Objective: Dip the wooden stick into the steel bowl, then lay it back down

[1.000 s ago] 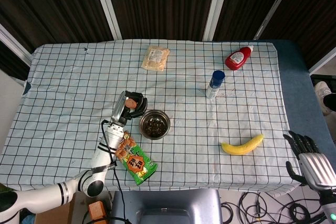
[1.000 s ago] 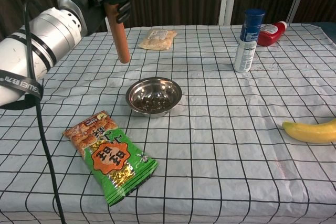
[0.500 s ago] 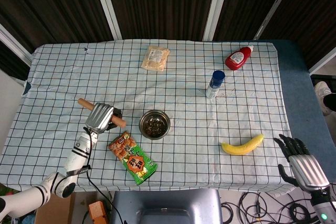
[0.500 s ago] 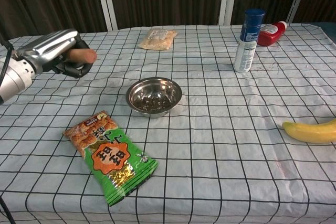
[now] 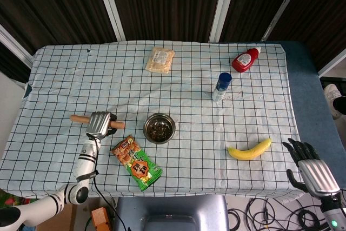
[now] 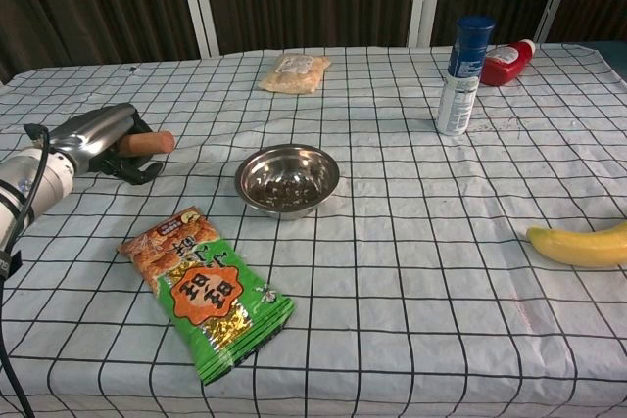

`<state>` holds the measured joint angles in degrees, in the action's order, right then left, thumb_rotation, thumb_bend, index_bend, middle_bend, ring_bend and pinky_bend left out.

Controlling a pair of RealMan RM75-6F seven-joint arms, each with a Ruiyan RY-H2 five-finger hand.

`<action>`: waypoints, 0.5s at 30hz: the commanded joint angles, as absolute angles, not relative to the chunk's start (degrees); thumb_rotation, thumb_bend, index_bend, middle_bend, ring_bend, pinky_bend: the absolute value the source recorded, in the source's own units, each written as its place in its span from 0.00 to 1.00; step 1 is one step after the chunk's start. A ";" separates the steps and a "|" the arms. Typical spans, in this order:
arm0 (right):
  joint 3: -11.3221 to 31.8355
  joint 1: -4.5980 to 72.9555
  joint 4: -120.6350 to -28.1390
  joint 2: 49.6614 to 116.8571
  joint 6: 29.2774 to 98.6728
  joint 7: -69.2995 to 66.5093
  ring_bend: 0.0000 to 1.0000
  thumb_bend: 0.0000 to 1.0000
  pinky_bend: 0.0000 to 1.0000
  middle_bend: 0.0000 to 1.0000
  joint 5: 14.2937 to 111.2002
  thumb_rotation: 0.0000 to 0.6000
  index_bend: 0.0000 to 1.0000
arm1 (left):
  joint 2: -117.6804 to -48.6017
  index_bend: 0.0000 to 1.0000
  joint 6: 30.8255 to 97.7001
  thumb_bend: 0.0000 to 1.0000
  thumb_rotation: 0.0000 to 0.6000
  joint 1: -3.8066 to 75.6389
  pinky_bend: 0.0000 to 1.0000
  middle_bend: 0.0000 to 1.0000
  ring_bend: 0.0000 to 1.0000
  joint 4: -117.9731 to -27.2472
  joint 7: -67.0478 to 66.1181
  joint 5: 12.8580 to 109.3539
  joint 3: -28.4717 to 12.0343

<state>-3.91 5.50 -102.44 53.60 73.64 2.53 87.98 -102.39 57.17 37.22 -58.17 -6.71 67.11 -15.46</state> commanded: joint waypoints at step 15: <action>-4.00 5.47 -102.48 53.54 73.75 2.53 0.00 0.48 0.00 0.00 88.00 1.00 0.00 | -98.06 0.37 52.94 0.25 1.00 36.59 0.56 0.62 0.35 -64.06 -6.05 64.62 -13.92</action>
